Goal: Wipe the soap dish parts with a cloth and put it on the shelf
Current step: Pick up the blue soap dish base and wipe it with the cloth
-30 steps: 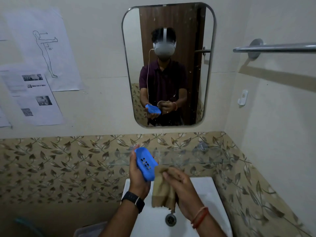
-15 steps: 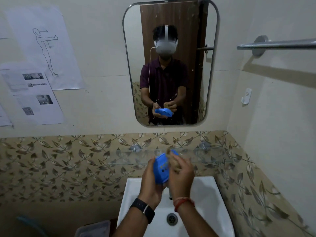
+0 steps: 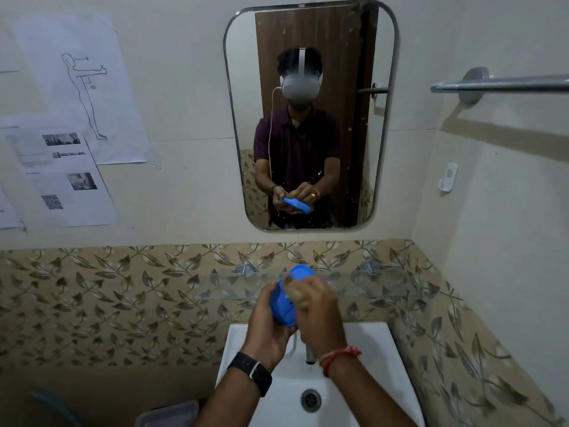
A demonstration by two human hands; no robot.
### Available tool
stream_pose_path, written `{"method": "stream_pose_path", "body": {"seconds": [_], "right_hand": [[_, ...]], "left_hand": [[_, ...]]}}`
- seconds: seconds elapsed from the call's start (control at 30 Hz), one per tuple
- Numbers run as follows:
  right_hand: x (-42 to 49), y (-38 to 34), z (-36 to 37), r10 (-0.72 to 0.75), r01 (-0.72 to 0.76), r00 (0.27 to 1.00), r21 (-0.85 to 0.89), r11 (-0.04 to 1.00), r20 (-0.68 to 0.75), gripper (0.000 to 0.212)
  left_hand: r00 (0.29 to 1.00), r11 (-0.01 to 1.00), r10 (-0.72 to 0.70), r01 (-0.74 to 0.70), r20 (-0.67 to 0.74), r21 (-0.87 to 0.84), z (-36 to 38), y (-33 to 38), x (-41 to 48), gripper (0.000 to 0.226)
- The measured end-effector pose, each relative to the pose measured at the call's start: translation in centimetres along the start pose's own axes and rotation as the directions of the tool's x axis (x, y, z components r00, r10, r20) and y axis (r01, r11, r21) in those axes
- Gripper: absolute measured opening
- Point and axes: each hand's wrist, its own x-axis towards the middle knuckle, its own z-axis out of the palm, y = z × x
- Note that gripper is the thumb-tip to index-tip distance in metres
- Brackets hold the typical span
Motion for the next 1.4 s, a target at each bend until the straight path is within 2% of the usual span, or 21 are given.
{"method": "stream_pose_path", "body": {"seconds": [0.07,0.13,0.2,0.3,0.37,0.43,0.5,0.57,0.63,0.73,0.8,0.9,1.0,1.07,1.1,1.17,1.23,1.3,1.4], "right_hand": [[-2.4,-0.8,0.7,-0.088,0.081,0.979,0.045,0.996,0.183,0.033],[-3.1,-0.6,0.5,-0.116,0.107,0.968,0.051,0.993,0.224,0.039],[-1.5,0.4,-0.4,-0.086,0.088,0.99,-0.013,0.996,0.113,0.037],[1.8,1.5,-2.4,0.074,-0.081,0.992,-0.063,0.995,-0.1,0.029],[2.3,1.0,-2.6,0.072,-0.08,0.989,-0.059,0.995,-0.129,0.027],[0.7,0.2,-1.4,-0.045,0.045,0.999,-0.067,0.997,0.004,0.027],[-1.7,-0.7,-0.4,-0.134,0.134,0.974,0.01,0.991,0.183,0.029],[-2.2,-0.3,-0.4,-0.17,0.17,0.959,0.022,0.985,0.227,0.032],[-0.5,0.6,-1.2,-0.134,0.142,0.985,-0.067,0.988,0.11,0.032],[2.4,1.8,-2.7,0.06,-0.07,0.992,-0.092,0.993,-0.108,0.028],[2.4,1.6,-2.6,0.069,-0.078,0.99,-0.069,0.995,-0.123,0.029],[-0.9,0.2,-0.8,-0.098,0.102,0.991,-0.035,0.994,0.096,0.037],[-3.0,0.2,-0.4,-0.083,0.046,0.929,0.11,0.993,0.36,0.028],[-2.4,1.6,-1.3,-0.031,-0.001,0.909,0.076,0.997,0.415,0.017],[-2.0,2.5,-1.9,0.018,-0.035,0.92,0.037,0.999,0.392,0.014],[-0.7,4.1,-3.6,0.133,-0.125,0.966,-0.049,0.991,0.223,0.012],[0.6,5.0,-4.9,0.159,-0.153,0.986,-0.12,0.981,0.04,0.026],[1.1,5.1,-5.2,0.106,-0.1,0.994,-0.15,0.984,0.029,0.036],[-0.1,4.4,-3.8,0.103,-0.084,0.987,-0.142,0.986,0.126,0.034]], "left_hand": [[0.998,0.997,-0.068,0.068,0.006,-0.024,-0.2,0.2,0.2,0.055],[0.994,0.994,-0.104,0.104,0.02,-0.034,-0.5,0.0,0.2,0.058],[0.998,0.997,-0.061,0.062,0.017,-0.043,-0.6,-0.2,0.3,0.053],[0.999,0.999,-0.016,0.017,0.031,-0.033,-0.3,-0.2,0.3,0.048],[0.999,1.0,-0.009,0.01,0.036,-0.026,0.1,-0.1,0.2,0.048],[1.0,1.0,-0.022,0.022,0.016,-0.009,0.2,0.2,0.4,0.05],[0.996,0.996,-0.087,0.087,0.015,-0.018,0.1,0.4,0.5,0.057],[0.994,0.994,-0.104,0.105,0.032,-0.034,-0.1,0.3,0.5,0.058],[0.998,0.997,-0.054,0.056,0.038,-0.047,-0.4,0.2,0.7,0.051],[0.998,0.999,-0.022,0.024,0.058,-0.03,-0.4,0.2,0.8,0.045],[0.998,1.0,-0.015,0.016,0.064,-0.015,-0.2,0.3,0.8,0.044],[0.999,0.999,-0.04,0.04,0.038,-0.008,-0.5,0.4,1.0,0.047],[0.998,0.998,-0.063,0.063,0.004,0.017,-1.1,0.2,1.0,0.044],[1.0,0.999,-0.018,0.018,-0.003,0.043,-1.8,-0.1,0.9,0.039],[1.0,0.998,0.013,-0.013,-0.007,0.058,-2.1,-0.1,0.9,0.036],[0.998,0.993,0.07,-0.069,-0.009,0.099,-2.5,0.1,0.8,0.031],[0.995,0.984,0.1,-0.099,0.0,0.147,-2.5,0.5,0.7,0.029],[0.994,0.975,0.112,-0.111,0.005,0.194,-2.3,0.4,0.5,0.029],[0.992,0.968,0.128,-0.123,-0.012,0.218,-1.7,0.2,0.2,0.031]]}}
